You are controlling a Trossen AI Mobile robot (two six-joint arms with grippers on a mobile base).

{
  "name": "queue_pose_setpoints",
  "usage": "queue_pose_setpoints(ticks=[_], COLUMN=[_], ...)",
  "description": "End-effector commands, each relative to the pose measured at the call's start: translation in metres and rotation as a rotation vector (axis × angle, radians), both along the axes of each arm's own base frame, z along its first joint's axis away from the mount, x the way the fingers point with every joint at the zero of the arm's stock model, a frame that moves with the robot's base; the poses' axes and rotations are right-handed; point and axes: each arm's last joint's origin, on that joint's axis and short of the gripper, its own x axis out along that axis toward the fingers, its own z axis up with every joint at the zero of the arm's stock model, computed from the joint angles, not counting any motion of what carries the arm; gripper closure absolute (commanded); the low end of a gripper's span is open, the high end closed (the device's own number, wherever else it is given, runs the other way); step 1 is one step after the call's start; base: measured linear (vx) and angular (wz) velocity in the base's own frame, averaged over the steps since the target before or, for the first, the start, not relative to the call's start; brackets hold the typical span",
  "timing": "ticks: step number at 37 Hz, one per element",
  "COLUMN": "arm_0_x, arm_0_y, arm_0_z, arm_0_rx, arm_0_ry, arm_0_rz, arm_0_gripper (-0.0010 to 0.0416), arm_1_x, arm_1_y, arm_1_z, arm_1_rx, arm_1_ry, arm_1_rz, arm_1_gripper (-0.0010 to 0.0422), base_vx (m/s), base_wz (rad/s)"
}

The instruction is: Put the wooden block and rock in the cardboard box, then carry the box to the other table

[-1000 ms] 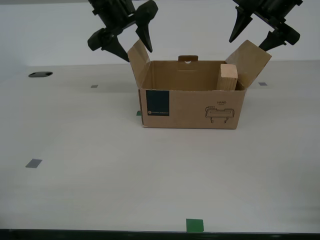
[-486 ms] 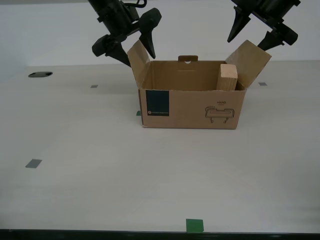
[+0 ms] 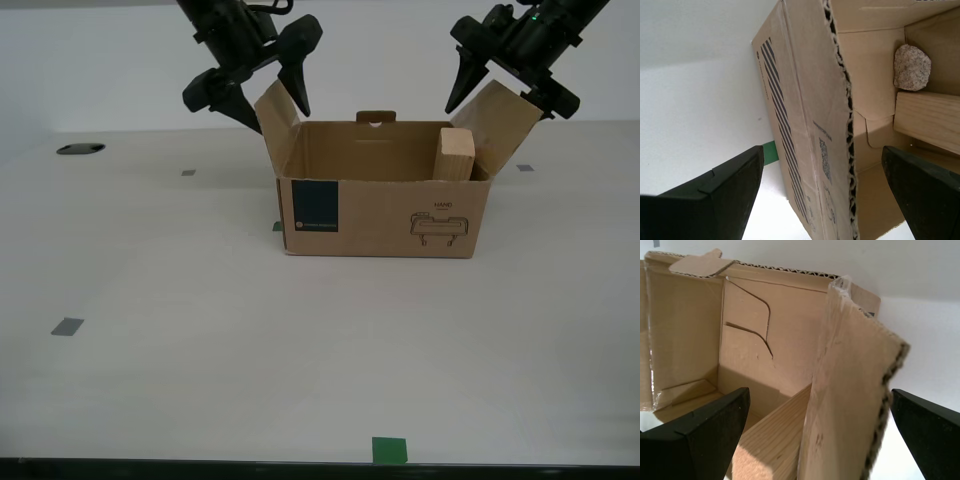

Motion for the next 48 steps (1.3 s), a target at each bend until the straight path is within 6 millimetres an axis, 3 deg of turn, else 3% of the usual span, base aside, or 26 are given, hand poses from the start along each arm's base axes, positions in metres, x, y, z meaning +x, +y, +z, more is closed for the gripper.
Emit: queue_pose_setpoints(ticks=[1,13,40,48], arm_0_x=[-0.001,-0.007,-0.011,-0.011], arm_0_y=[0.0,0.0,-0.001,0.0], arm_0_z=[-0.002,-0.012,-0.011,-0.011], arm_0_rx=[0.005,0.0,-0.003,-0.003], arm_0_ry=[0.006,0.032,0.07,0.071], arm_0_rz=[0.002,0.013,0.005,0.006], arm_0_gripper=[0.0016,0.0016,0.0017,0.0017], arm_1_x=[0.0,0.0,0.001,0.001], arm_1_y=[-0.001,-0.001,-0.001,0.0], arm_1_z=[0.0,0.0,0.0,-0.001], arm_1_rx=[-0.002,-0.004,0.022,0.046], arm_1_ry=[0.003,-0.003,-0.032,-0.043], arm_1_rz=[-0.001,-0.002,0.001,0.012], arm_1_gripper=[0.0092,0.0092,0.0093,0.0149], base_vx=[0.0,0.0,0.0,0.0], base_wz=[0.0,0.0,0.0,0.0])
